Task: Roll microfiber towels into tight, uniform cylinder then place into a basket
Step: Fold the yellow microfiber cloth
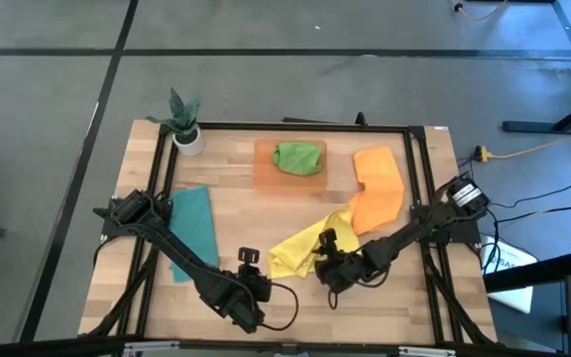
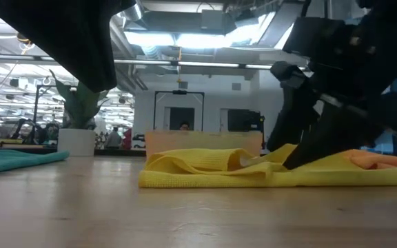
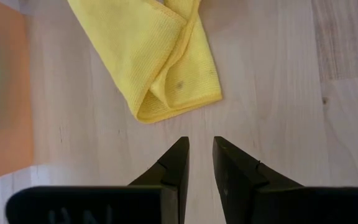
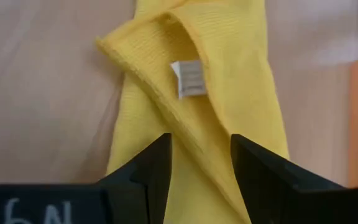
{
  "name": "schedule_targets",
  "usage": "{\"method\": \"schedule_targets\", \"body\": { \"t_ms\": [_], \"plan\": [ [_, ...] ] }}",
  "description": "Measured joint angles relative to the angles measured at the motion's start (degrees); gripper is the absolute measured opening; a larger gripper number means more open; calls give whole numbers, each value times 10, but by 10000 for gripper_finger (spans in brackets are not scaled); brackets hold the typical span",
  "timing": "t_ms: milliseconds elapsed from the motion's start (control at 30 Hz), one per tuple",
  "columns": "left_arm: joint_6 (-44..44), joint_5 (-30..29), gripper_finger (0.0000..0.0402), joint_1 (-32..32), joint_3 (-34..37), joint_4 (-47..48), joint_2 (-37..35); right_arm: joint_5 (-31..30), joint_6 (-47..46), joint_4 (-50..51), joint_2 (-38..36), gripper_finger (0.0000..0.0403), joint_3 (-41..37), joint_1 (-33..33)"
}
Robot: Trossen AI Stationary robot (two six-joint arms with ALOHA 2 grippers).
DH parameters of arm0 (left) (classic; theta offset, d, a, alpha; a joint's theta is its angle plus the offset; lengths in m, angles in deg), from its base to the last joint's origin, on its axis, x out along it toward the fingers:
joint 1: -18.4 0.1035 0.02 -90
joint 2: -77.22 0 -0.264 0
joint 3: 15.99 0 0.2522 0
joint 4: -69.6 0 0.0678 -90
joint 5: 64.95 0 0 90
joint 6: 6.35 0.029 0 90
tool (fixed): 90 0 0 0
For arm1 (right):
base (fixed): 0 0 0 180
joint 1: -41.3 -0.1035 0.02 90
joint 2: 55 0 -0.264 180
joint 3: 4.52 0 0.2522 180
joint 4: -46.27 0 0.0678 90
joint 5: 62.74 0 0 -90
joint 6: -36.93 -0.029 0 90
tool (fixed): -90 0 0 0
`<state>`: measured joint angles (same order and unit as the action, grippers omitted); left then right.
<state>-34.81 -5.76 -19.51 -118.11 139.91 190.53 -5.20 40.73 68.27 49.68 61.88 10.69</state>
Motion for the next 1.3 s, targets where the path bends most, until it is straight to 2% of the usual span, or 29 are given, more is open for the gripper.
{"method": "schedule_targets", "body": {
  "t_ms": [100, 300, 700, 833, 933, 1033, 1167, 1300],
  "plan": [
    [0, 0, 63, 0, 0, -1, 0, -2, 22, -13, 22, 165, 3, 4],
    [0, 0, 63, 0, 0, -3, 0, -52, 61, -48, 64, 165, 29, 3],
    [0, 0, 63, 0, 0, -1, 0, -90, 100, -54, 66, 165, 58, 16],
    [0, 0, 63, 0, 0, -1, 0, -76, 98, -54, 66, 165, 58, 30],
    [-1, 0, 63, 0, 0, -2, 0, -44, 89, -55, 66, 165, 58, 41],
    [-1, 0, 63, 0, 0, -2, 0, -48, 72, -56, 66, 164, 58, 46],
    [-1, 0, 63, 0, 0, -2, 0, -42, 32, -57, 66, 140, 58, 56],
    [-1, 0, 63, 0, 0, -2, 0, -19, 6, -57, 66, 86, 58, 67]
  ]
}}
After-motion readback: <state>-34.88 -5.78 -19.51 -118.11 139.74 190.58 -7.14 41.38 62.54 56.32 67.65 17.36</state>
